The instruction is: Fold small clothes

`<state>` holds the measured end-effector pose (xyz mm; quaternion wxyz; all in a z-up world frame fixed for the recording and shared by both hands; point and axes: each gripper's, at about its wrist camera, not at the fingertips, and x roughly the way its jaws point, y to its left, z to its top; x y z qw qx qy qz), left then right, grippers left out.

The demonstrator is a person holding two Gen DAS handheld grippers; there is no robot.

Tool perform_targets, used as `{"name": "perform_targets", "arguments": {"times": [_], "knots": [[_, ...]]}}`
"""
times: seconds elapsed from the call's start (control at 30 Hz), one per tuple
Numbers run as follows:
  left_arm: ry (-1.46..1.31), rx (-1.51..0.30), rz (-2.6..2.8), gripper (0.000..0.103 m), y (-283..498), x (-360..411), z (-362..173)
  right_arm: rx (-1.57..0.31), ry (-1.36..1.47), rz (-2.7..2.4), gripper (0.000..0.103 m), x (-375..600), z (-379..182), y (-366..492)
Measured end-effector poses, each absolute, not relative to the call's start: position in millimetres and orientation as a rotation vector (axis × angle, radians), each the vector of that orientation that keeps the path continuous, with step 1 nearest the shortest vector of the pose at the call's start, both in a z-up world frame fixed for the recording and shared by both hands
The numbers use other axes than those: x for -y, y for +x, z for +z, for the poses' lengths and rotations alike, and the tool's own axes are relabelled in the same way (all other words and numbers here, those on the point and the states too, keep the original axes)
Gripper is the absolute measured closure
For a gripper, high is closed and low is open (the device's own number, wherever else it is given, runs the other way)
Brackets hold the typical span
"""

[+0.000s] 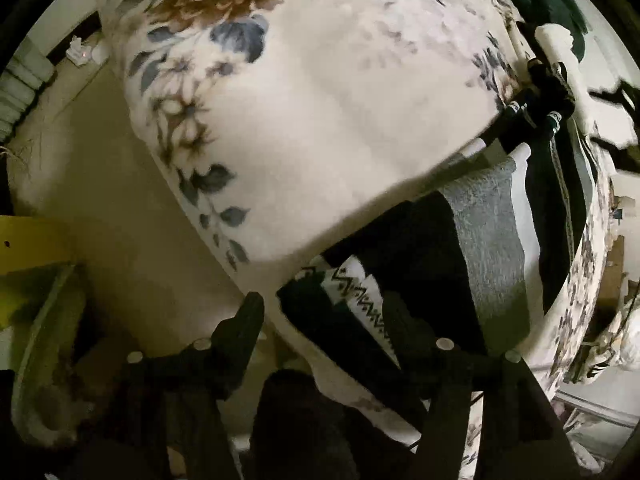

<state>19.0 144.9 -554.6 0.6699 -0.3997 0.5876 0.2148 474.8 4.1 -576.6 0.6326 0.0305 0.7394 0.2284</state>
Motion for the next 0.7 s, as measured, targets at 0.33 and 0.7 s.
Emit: {"name": "perform_targets", "arguments": {"times": [0.33, 0.7], "knots": [[-0.783, -1.208, 0.445, 0.044, 71, -128, -477, -1.651, 0.143, 0.49, 0.025, 132, -582, 386], [-0.546, -1.114, 0.114, 0.044, 361, -131, -454, -1.557, 0.396, 0.292, 0.025, 220, -596, 437]]}}
